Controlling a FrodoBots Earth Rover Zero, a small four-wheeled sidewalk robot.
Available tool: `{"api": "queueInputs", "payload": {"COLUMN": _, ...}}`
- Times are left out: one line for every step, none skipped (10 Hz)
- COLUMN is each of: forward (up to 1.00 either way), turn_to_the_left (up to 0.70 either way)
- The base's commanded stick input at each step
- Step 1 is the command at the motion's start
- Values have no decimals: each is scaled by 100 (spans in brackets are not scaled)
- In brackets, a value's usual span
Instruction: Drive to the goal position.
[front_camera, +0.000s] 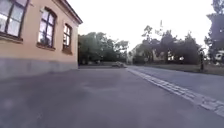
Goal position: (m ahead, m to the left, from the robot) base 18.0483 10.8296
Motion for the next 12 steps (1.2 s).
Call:
{"api": "queueInputs", "payload": {"forward": 50, "turn_to_the_left": 0}}
{"api": "queueInputs", "payload": {"forward": 50, "turn_to_the_left": 0}}
{"api": "queueInputs", "payload": {"forward": 50, "turn_to_the_left": 0}}
{"api": "queueInputs", "payload": {"forward": 50, "turn_to_the_left": 0}}
{"api": "queueInputs", "payload": {"forward": 50, "turn_to_the_left": 0}}
{"api": "queueInputs", "payload": {"forward": 50, "turn_to_the_left": 0}}
{"api": "queueInputs", "payload": {"forward": 50, "turn_to_the_left": 0}}
{"api": "queueInputs", "payload": {"forward": 50, "turn_to_the_left": 0}}
{"api": "queueInputs", "payload": {"forward": 50, "turn_to_the_left": 0}}
{"api": "queueInputs", "payload": {"forward": 50, "turn_to_the_left": 0}}
{"api": "queueInputs", "payload": {"forward": 50, "turn_to_the_left": 0}}
{"api": "queueInputs", "payload": {"forward": 50, "turn_to_the_left": 0}}
